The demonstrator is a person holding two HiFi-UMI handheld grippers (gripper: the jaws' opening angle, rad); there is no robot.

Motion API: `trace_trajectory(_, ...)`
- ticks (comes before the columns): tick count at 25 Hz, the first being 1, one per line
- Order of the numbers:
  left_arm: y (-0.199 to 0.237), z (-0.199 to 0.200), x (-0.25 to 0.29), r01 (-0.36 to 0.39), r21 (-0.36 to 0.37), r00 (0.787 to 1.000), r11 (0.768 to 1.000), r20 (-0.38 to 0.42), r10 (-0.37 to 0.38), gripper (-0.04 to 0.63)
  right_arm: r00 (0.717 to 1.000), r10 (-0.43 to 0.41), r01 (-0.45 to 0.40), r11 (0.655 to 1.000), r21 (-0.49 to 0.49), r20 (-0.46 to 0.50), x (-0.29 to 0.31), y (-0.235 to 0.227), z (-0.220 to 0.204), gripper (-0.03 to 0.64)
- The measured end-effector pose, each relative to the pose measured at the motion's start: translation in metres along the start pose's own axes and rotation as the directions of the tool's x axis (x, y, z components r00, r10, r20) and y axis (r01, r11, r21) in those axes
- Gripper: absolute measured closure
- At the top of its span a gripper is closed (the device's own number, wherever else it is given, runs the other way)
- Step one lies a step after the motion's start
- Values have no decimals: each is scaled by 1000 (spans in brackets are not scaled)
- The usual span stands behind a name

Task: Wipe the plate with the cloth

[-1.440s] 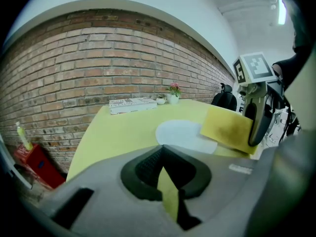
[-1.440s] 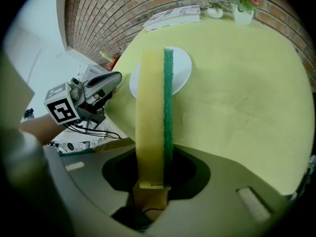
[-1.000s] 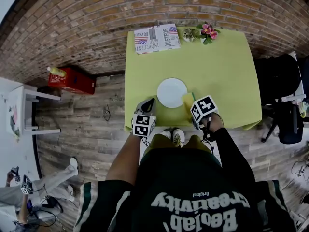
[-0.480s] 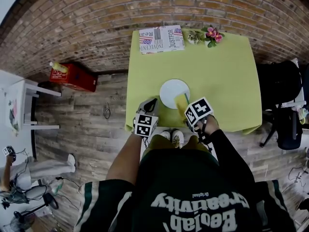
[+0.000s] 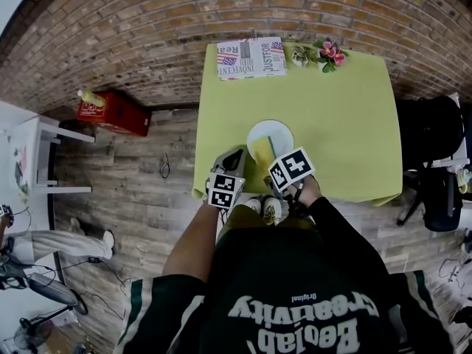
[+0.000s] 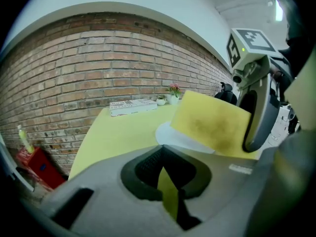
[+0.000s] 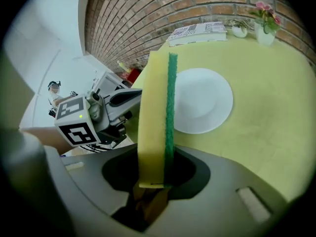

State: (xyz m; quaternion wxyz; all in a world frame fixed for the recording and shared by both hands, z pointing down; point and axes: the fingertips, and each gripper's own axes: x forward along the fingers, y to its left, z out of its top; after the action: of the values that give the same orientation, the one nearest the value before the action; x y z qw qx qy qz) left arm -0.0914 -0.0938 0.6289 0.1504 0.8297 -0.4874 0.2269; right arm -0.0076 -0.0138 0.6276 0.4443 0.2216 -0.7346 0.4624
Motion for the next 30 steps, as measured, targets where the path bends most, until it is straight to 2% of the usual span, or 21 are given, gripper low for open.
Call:
trace_trajectory(10,1,0,0,1,-18,1000,1000,0,-1,588,1000,18,-19,1000,18,22,6,-2,47,477)
trace_trajectory(14,2,1,0,-7,-23,1000,1000,-8,6,588,999,28,-29,998,53,23,11,-6,58,477)
trace_trajectory(18,2,0,2,-5,-21,1000,1000,-19,5,588,998,62,-61,994,86,-6,19,-10,58,476)
trace_trajectory(24,3,0,2,-3,-26,1000,1000,-23,2,588,996,92,-92,988,126,4,18,-14,58,474)
trace_trajectory(30,3,-1,2,-2,-29,1000,1000,-21,2,588,996,88,-85,983,164,-8,13,-23,51,474)
